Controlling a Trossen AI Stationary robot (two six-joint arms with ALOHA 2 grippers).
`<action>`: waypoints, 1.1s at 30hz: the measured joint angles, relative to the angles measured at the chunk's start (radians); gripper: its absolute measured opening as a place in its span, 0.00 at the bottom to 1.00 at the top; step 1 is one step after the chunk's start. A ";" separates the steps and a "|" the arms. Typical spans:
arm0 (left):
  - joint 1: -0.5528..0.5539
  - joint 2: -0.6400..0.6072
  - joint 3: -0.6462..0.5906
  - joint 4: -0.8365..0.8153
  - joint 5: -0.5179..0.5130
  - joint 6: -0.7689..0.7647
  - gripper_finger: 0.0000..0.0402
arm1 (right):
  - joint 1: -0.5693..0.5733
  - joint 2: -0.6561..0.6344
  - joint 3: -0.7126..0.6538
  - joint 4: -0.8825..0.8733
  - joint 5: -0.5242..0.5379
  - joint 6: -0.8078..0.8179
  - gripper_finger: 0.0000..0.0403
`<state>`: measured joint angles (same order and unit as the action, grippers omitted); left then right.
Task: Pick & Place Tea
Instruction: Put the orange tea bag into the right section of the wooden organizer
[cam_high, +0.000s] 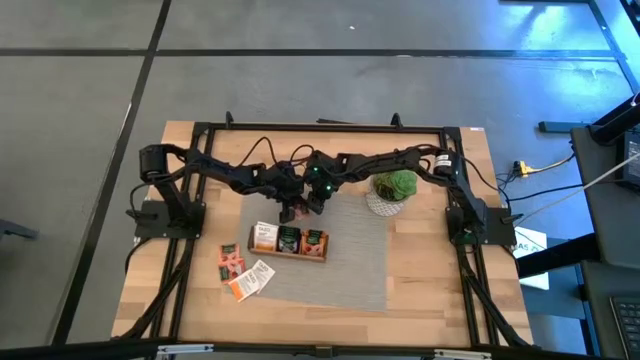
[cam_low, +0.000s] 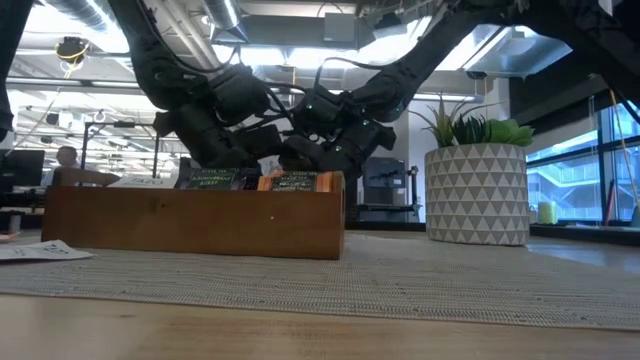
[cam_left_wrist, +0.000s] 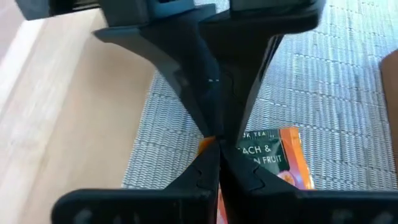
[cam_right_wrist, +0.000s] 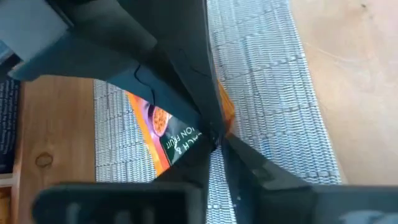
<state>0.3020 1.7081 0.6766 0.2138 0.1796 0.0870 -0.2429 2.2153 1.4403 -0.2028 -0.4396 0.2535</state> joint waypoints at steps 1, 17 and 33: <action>0.001 0.000 0.001 0.000 -0.001 -0.001 0.00 | -0.005 0.000 0.000 0.000 -0.002 0.000 0.09; 0.024 -0.070 0.004 -0.010 -0.009 0.015 0.01 | -0.018 -0.029 0.005 -0.059 0.097 -0.040 0.01; 0.143 -0.436 -0.055 -0.198 -0.003 0.011 0.01 | 0.000 -0.066 0.211 -0.347 0.309 -0.241 0.00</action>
<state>0.4452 1.2717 0.6218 0.0159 0.1770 0.0984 -0.2432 2.1498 1.6510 -0.5502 -0.1305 0.0124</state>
